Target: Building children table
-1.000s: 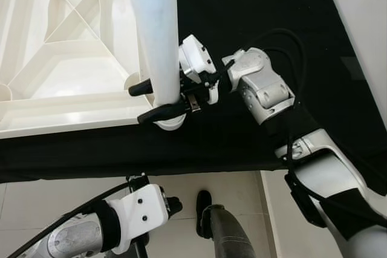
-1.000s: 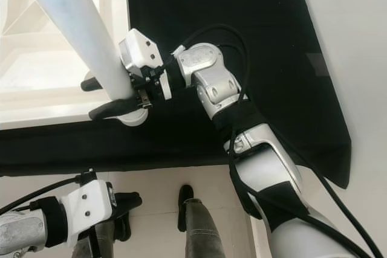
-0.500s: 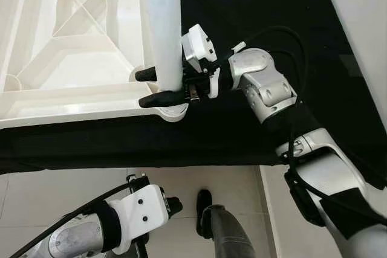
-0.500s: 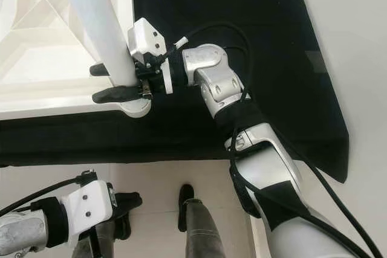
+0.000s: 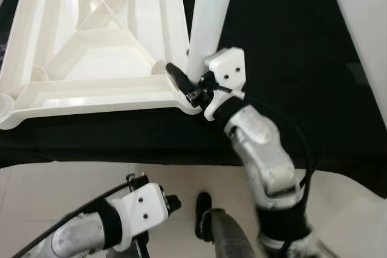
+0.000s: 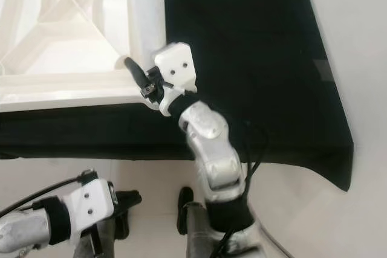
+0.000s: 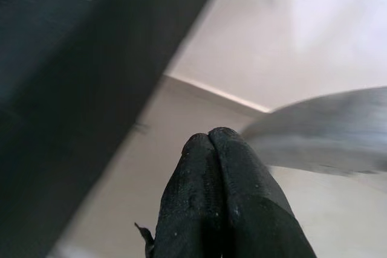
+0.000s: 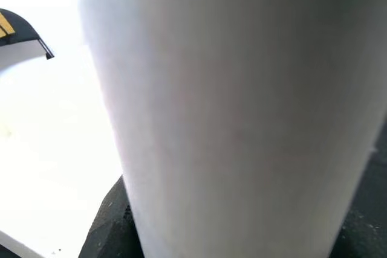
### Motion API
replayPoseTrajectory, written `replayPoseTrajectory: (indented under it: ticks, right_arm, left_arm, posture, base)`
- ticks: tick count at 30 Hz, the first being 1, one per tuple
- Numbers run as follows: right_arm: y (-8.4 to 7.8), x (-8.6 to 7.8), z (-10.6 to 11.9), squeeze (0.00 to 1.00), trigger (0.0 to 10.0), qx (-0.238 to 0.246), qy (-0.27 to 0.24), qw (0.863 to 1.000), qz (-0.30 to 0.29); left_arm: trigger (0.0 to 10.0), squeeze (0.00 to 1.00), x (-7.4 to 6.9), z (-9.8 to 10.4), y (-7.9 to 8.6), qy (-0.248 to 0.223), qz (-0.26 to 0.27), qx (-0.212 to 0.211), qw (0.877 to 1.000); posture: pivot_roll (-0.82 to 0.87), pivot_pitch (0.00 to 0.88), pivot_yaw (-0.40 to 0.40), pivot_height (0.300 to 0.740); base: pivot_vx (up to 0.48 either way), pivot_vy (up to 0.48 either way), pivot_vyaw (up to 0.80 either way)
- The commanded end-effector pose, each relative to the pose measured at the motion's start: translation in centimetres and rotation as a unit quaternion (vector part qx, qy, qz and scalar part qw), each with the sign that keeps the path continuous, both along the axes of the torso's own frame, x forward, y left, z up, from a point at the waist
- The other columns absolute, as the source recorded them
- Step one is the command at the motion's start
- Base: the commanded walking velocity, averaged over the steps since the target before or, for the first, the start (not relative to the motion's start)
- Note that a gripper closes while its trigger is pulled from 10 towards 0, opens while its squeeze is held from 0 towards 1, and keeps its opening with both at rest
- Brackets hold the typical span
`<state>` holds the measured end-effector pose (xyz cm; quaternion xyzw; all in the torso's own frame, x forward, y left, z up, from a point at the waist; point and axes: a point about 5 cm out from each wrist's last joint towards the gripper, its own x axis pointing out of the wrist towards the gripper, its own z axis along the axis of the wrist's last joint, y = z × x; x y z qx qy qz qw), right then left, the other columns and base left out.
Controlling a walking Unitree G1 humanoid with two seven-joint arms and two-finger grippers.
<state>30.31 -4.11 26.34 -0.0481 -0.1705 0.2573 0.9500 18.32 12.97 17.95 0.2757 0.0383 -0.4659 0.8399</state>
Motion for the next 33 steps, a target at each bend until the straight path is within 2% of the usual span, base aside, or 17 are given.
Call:
replayPoseTrajectory:
  ticks: [1,5,10,11,12,13,15,19,20,21,22,23,25,27,29,30,33]
  right_arm:
    - [-0.1,2.0,-6.6,0.0,10.0,-0.05,0.163,0.985,-0.035]
    - [1.3,3.1,-5.0,0.0,10.0,-0.052,0.139,0.989,-0.027]
    - [1.7,2.1,-4.9,0.0,10.0,-0.055,0.144,0.988,-0.03]
    - [1.7,1.8,-4.9,0.12,10.0,-0.051,0.145,0.988,-0.031]
    - [1.7,1.8,-4.9,0.12,10.0,-0.051,0.145,0.988,-0.031]
    - [1.7,1.6,-4.7,1.0,10.0,-0.04,0.146,0.988,-0.01]
    - [1.8,1.6,-4.1,1.0,10.0,-0.018,0.138,0.99,0.013]
    - [1.9,1.7,-0.4,1.0,10.0,0.036,0.062,0.986,0.147]
    - [1.7,1.7,1.0,0.4,10.0,0.022,0.025,0.977,0.208]
    - [1.5,1.7,1.8,0.1,10.0,0.003,0.003,0.968,0.252]
    - [1.5,1.7,1.8,0.1,10.0,0.003,0.003,0.968,0.252]
    - [1.2,1.8,2.3,0.01,10.0,-0.022,-0.014,0.959,0.282]
    - [0.9,1.9,2.8,0.0,10.0,-0.051,-0.033,0.952,0.301]
    - [0.4,2.3,3.6,0.0,10.0,-0.123,-0.057,0.923,0.361]
    - [0.4,2.5,3.9,0.0,10.0,-0.128,-0.053,0.913,0.384]
    - [0.6,2.8,4.3,0.0,10.0,-0.142,-0.052,0.895,0.419]
    - [0.8,3.1,4.4,0.0,10.0,-0.162,-0.051,0.885,0.433]
  left_arm:
    - [10.0,0.0,-0.3,-0.5,-0.2,0.011,-0.006,-0.005,1.0]
    - [10.0,0.0,0.1,-0.1,0.4,-0.004,0.011,-0.001,1.0]
    - [10.0,0.0,0.0,-0.3,0.3,-0.009,0.024,-0.006,1.0]
    - [10.0,0.0,0.0,-0.4,0.2,-0.009,0.025,-0.008,1.0]
    - [10.0,0.0,0.0,-0.4,0.2,-0.009,0.025,-0.008,1.0]
    - [10.0,0.0,0.0,-0.4,0.2,-0.01,0.027,-0.01,1.0]
    - [10.0,0.0,0.1,-0.3,0.2,-0.013,0.03,-0.013,0.999]
    - [10.0,0.0,0.6,-0.1,0.2,-0.023,0.038,-0.021,0.999]
    - [10.0,0.0,0.7,0.0,0.2,-0.025,0.039,-0.022,0.999]
    - [10.0,0.0,0.8,0.0,0.1,-0.027,0.039,-0.022,0.999]
    - [10.0,0.0,0.8,0.0,0.1,-0.027,0.039,-0.022,0.999]
    - [10.0,0.0,0.9,0.0,0.1,-0.028,0.039,-0.023,0.999]
    - [10.0,0.0,0.9,0.0,0.1,-0.029,0.039,-0.023,0.999]
    - [10.0,0.0,1.0,-0.1,-0.1,-0.033,0.04,-0.025,0.998]
    - [10.0,0.0,1.1,-0.2,-0.2,-0.034,0.04,-0.027,0.998]
    - [10.0,0.0,1.2,-0.2,-0.4,-0.035,0.04,-0.03,0.998]
    - [10.0,0.0,1.2,-0.2,-0.5,-0.035,0.04,-0.033,0.998]
  posture:
    - [0.13,0.44,-0.12,0.74]
    - [0.15,0.416,-0.137,0.74]
    - [0.16,0.403,-0.144,0.74]
    - [0.16,0.402,-0.144,0.74]
    - [0.16,0.402,-0.144,0.74]
    - [0.16,0.395,-0.145,0.74]
    - [0.16,0.391,-0.145,0.74]
    - [0.17,0.372,-0.146,0.74]
    - [0.17,0.367,-0.148,0.74]
    - [0.17,0.36,-0.15,0.74]
    - [0.17,0.36,-0.15,0.74]
    - [0.17,0.358,-0.152,0.74]
    - [0.17,0.353,-0.155,0.74]
    - [0.17,0.347,-0.16,0.74]
    - [0.17,0.346,-0.163,0.74]
    - [0.17,0.342,-0.165,0.74]
    - [0.17,0.34,-0.172,0.74]
  base:
    - [0.0,0.0,0.0]
    - [0.0,0.0,0.0]
    - [0.0,0.0,0.0]
    - [0.0,0.0,0.0]
    - [0.0,0.0,0.0]
    - [0.0,0.0,0.0]
    - [0.0,0.0,0.0]
    - [0.0,0.0,0.0]
    - [0.0,0.0,0.0]
    - [0.0,0.0,0.0]
    - [0.0,0.0,0.0]
    - [0.0,0.0,0.0]
    - [0.0,0.0,0.0]
    - [0.0,0.0,0.0]
    - [0.0,0.0,0.0]
    - [0.0,0.0,0.0]
    - [0.0,0.0,0.0]
